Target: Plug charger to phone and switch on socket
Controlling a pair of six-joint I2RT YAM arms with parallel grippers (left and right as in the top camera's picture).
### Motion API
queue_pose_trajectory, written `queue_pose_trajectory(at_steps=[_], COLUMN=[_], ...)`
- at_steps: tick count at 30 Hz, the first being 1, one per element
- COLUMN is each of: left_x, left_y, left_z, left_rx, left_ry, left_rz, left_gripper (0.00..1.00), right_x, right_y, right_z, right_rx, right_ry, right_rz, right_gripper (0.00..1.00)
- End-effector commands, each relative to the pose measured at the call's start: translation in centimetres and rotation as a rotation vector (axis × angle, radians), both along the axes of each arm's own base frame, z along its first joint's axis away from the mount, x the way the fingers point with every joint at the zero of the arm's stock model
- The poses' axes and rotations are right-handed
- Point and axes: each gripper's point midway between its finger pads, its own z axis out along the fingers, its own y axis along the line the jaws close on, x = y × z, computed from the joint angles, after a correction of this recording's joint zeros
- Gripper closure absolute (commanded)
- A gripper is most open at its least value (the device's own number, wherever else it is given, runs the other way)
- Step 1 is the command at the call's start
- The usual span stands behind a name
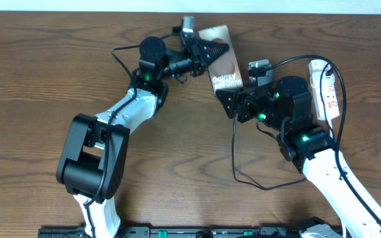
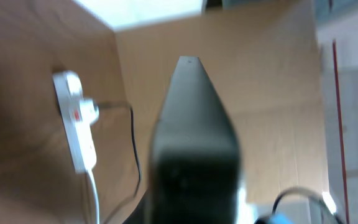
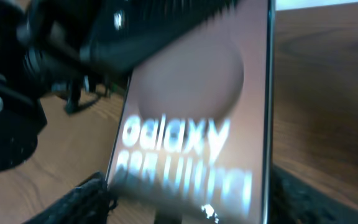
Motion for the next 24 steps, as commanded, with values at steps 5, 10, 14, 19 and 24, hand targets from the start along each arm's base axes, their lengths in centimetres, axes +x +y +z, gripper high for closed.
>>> queue_pose_trajectory(at_steps=[5,10,14,19,24], left_x=[-3.2,-4.9,-5.5,-5.7,-6.4], left_y=[-0.3,-0.4,-0.4,-0.4,-0.4], left_z=[1.8,1.5,1.5,1.4,1.4], left_rx=[0.024,0.04,0.042,0.042,0.042], left_ry=[-0.148,-0.221,-0.231,-0.231,-0.237], left_rz=[-0.166,-0.26,-0.292,-0.306,-0.345], left_gripper=[0.92,0.93,0.93,0.92,0.93], right_x=[-0.3,-1.2,-2.8,-4.6,-5.1], right_y=[0.1,0.6,1.6,2.5,2.4], right_z=[0.6,1.1,1.8,1.9,0.9], right_rx=[0.014,0.083,0.147,0.19,0.185], right_ry=[0.005,0.032,0.057,0.102,0.159], right_rz=[0.046,0.128,0.245,0.344,0.339], right_gripper=[0.18,0.22,0.25,0.27,0.28])
